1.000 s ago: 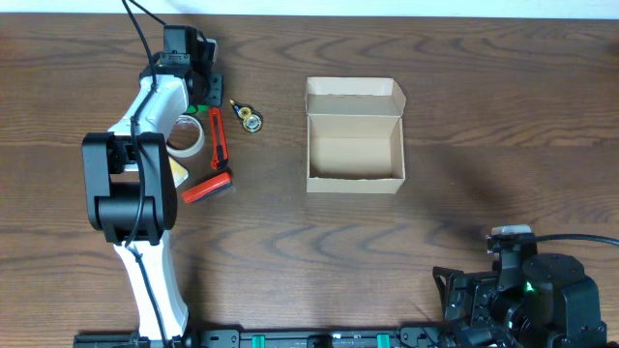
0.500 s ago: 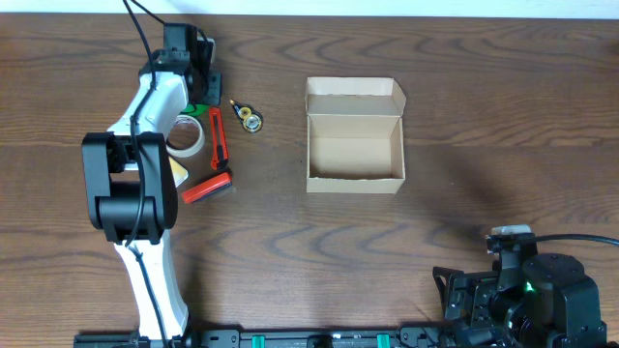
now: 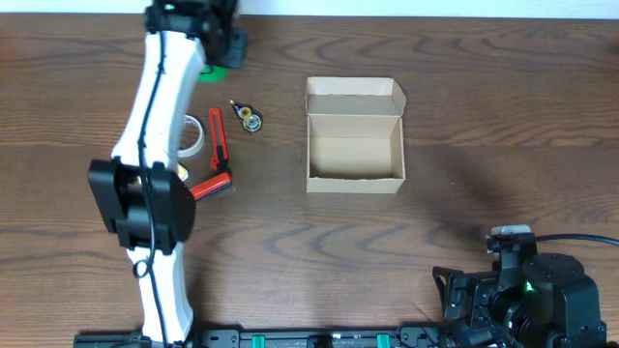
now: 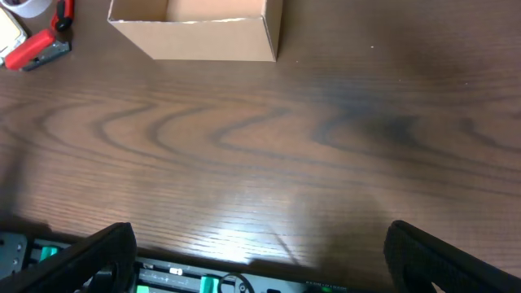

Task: Pack container
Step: 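Grasp the green tape roll rim with the left gripper and lift, then carry the green tape roll over the box and lower it inside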

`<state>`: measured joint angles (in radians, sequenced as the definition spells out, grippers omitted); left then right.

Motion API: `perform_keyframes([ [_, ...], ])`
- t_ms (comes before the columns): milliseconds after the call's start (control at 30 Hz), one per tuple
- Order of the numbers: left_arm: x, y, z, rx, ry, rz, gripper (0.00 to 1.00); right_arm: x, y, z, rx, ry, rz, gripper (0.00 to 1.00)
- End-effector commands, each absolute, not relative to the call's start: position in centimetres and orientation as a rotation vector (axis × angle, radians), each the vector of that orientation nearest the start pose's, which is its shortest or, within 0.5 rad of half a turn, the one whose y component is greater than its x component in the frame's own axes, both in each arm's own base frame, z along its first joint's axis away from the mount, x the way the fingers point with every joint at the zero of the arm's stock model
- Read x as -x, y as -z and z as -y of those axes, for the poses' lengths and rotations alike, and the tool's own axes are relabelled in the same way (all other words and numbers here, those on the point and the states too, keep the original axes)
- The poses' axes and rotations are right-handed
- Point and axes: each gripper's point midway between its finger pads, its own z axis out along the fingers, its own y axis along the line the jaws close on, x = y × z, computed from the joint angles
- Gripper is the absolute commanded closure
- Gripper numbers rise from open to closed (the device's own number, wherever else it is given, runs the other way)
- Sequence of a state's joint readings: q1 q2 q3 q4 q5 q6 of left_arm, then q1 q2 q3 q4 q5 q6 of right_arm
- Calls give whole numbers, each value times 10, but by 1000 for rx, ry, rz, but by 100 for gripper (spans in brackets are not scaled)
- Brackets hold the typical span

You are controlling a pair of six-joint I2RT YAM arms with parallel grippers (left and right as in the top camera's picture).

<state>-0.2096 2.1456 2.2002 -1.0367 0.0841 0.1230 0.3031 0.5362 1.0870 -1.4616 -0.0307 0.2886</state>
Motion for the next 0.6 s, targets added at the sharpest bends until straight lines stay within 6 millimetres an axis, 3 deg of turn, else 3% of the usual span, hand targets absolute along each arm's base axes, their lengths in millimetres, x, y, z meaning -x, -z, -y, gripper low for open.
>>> perform_keyframes([
  [0,-499,-243,164,-506,265,-2467,94,-114,-233,-40,5,-291,-2505,1],
  [133,-469,-238,206,-576,404,-2516,94,-114,-233,-40,5,-290,-2505,1],
  [367,-429,-220,267,-736,453,-2551,94,-114,-233,-40,5,-290,-2505,1],
  [567,-401,-210,282,-799,440,-2557,94,-114,-233,-40,5,-290,-2505,1],
])
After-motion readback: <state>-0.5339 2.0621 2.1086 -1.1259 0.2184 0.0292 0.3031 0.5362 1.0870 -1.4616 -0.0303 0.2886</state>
